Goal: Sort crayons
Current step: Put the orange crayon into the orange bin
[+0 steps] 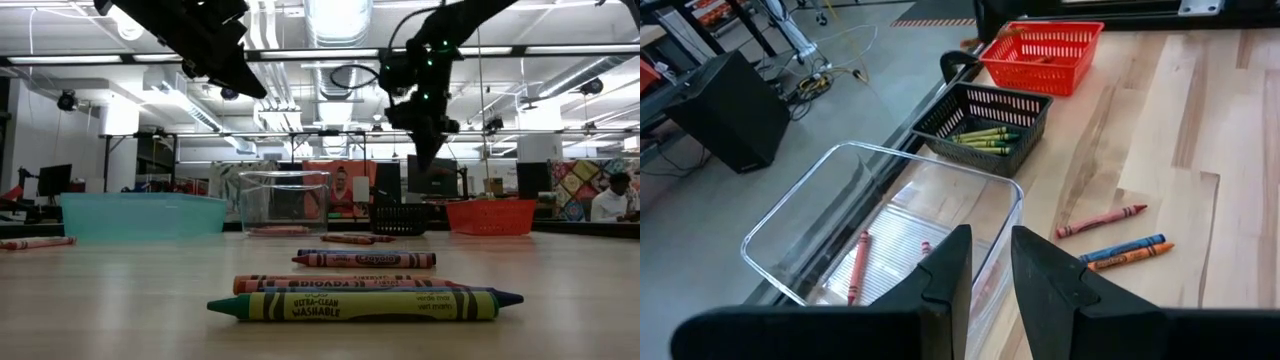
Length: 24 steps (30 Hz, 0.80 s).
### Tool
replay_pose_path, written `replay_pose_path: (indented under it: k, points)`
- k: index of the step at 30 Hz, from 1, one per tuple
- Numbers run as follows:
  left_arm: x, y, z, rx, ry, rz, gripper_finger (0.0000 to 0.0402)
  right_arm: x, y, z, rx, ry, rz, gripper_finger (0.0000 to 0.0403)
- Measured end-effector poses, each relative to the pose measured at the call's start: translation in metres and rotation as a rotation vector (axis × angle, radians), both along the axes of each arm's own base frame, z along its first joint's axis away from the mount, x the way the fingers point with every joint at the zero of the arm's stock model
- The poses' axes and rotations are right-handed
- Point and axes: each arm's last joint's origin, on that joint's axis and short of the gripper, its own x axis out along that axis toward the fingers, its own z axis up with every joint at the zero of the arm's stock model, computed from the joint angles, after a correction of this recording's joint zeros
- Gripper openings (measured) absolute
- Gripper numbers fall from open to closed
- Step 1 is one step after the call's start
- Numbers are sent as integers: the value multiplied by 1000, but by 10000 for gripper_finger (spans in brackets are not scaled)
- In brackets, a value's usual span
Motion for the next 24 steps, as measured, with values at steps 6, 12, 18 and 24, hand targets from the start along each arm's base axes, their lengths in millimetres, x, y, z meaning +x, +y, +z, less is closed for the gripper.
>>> replay_pose_path:
  k: [6, 12, 18, 24]
  points:
    - [-1, 0, -1, -9, 8, 6, 57, -34, -25, -3, 60, 45, -175, 13]
    - [-1, 0, -1, -12, 8, 8, 57, -54, -36, -13, 94, 66, -275, 13]
    - [-1, 0, -2, -12, 11, 8, 57, -59, -32, -27, 127, 97, -298, 13]
    - [-1, 0, -2, -12, 12, 8, 57, -62, -28, -39, 148, 119, -304, 13]
